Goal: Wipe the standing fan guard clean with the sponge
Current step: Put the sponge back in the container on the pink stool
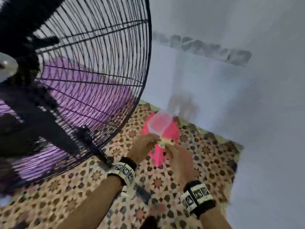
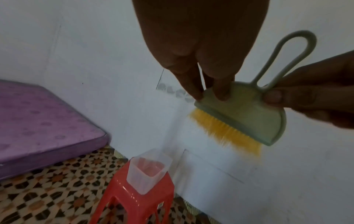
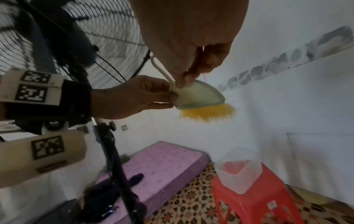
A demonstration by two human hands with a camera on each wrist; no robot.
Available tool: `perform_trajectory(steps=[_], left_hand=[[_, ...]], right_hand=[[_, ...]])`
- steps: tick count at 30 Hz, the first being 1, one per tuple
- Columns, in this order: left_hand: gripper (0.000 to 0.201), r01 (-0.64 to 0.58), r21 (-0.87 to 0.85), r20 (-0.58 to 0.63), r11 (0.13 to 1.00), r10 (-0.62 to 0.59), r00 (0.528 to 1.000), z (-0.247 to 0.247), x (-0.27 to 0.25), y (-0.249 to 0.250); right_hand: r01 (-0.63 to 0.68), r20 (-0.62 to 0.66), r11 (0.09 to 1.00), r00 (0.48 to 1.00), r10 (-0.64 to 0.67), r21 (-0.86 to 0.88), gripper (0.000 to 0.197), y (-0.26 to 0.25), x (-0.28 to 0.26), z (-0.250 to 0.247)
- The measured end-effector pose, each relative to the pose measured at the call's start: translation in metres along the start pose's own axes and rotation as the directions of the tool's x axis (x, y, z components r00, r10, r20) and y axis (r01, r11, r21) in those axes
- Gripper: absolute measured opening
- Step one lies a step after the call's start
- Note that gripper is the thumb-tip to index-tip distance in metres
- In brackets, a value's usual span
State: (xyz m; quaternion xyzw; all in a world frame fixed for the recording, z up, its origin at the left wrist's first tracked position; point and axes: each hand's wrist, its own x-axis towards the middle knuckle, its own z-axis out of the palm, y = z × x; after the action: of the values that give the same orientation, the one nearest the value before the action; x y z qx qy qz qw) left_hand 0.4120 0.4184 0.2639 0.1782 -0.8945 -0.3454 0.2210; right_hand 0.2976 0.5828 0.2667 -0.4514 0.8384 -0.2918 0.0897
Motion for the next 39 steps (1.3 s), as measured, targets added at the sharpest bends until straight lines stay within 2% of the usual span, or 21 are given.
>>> perform_trajectory(steps=[2,4,7,10,12,15,17,18,20,24,27,29,32,35,36,39], left_hand=[[0.022,0.058,0.005,0.023,0.998,-0.058,0.998,0.017,0.018,-0.024],[0.026,0.109,-0.026,0.049,0.994,-0.108,0.993,0.030,0.036,-0.044],[0.032,0.219,-0.069,0.132,0.973,-0.208,0.969,0.041,0.068,-0.067],[0.041,0.396,-0.035,0.175,0.917,-0.385,0.906,0.054,0.098,-0.097],[0.051,0.464,0.050,0.197,0.884,-0.465,0.863,0.066,0.118,-0.128],[0.066,0.597,0.111,0.211,0.794,-0.606,0.767,0.086,0.145,-0.167],[0.068,0.621,0.135,0.240,0.772,-0.634,0.735,0.097,0.151,-0.192],[0.074,0.614,0.158,0.236,0.774,-0.633,0.738,0.108,0.155,-0.211],[0.095,0.619,0.208,0.219,0.758,-0.652,0.725,0.129,0.164,-0.245],[0.162,0.712,0.239,0.096,0.660,-0.746,0.659,0.175,0.179,-0.295],[0.171,0.690,0.328,0.040,0.645,-0.739,0.672,0.202,0.188,-0.332],[0.166,0.674,0.360,0.066,0.645,-0.738,0.671,0.212,0.192,-0.339],[0.151,0.617,0.395,0.042,0.681,-0.684,0.728,0.223,0.190,-0.348],[0.150,0.616,0.376,0.016,0.692,-0.670,0.742,0.226,0.188,-0.357],[0.150,0.630,0.364,0.014,0.686,-0.680,0.733,0.226,0.188,-0.357],[0.141,0.608,0.391,0.033,0.691,-0.670,0.741,0.232,0.188,-0.357]], right_hand=[[-0.023,0.030,1.000,0.999,0.023,0.004,0.026,0.014,0.023,0.005],[-0.013,-0.005,0.998,1.000,0.013,-0.061,0.022,0.022,0.048,0.008],[-0.036,0.026,0.999,0.999,0.036,0.014,0.022,0.029,0.082,0.014],[-0.038,0.109,0.995,0.994,0.028,0.090,0.026,0.045,0.114,0.030],[-0.001,0.097,0.996,0.995,-0.008,0.090,0.029,0.057,0.139,0.042],[0.044,0.102,0.995,0.993,-0.053,0.094,0.045,0.082,0.180,0.074],[0.053,0.165,0.995,0.984,-0.066,0.083,0.048,0.094,0.201,0.093],[0.059,0.188,0.996,0.980,-0.070,0.064,0.043,0.105,0.214,0.107],[0.111,0.190,0.994,0.975,-0.113,0.023,0.028,0.128,0.240,0.132],[0.199,0.171,0.980,0.966,-0.191,-0.028,0.019,0.172,0.293,0.184],[0.263,0.174,0.960,0.954,-0.243,-0.101,0.014,0.196,0.326,0.221],[0.306,0.218,0.937,0.939,-0.267,-0.170,0.006,0.208,0.343,0.243],[0.382,0.346,0.888,0.894,-0.285,-0.256,0.002,0.217,0.359,0.266],[0.404,0.451,0.873,0.856,-0.253,-0.275,0.017,0.222,0.365,0.283],[0.385,0.478,0.881,0.850,-0.221,-0.275,0.020,0.223,0.365,0.287],[0.328,0.496,0.892,0.857,-0.142,-0.312,0.024,0.224,0.361,0.300]])
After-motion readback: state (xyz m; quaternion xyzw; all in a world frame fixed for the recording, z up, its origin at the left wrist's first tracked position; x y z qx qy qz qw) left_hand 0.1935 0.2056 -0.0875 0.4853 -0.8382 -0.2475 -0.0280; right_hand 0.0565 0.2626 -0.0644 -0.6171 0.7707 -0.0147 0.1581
